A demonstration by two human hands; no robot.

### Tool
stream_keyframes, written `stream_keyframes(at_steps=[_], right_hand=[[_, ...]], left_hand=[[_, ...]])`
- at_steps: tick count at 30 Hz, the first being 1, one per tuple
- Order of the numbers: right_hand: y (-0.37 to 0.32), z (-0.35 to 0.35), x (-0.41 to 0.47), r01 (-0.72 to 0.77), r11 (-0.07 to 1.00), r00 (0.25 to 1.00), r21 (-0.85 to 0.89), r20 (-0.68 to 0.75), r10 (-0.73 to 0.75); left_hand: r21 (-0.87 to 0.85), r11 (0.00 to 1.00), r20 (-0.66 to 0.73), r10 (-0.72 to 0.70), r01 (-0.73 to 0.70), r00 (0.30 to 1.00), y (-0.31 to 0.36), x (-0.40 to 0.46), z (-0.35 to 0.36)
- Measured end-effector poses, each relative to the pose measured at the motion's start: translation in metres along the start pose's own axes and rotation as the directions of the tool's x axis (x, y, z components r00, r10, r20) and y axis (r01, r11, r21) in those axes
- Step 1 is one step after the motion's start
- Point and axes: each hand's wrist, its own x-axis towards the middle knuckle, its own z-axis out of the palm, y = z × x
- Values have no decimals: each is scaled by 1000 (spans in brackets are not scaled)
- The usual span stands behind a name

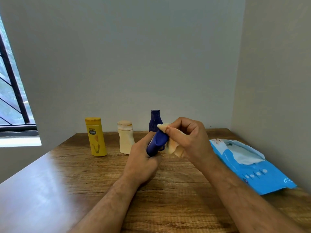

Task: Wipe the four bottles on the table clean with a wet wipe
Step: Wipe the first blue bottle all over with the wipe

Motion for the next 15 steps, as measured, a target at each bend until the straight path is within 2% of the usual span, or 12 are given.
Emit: stream_keyframes(at_steps=[2, 6, 11, 15], right_hand=[[0, -1, 1, -30, 999, 1000, 33, -8, 30], [-7, 2, -1, -105, 982, 990, 158, 110, 88], [-6, 5, 2, -163, 974, 985, 157, -24, 169], [-5, 4, 0, -195, 961, 980, 194, 0, 199]], left_hand=[[-10, 1000, 7, -1, 1, 1000, 1, 0, 1], [-53, 998, -3, -25, 24, 1000, -1, 0, -1], [-59, 998, -7, -22, 21, 1000, 3, 1, 0], [-101, 994, -3, -34, 34, 999, 1, 2, 3]])
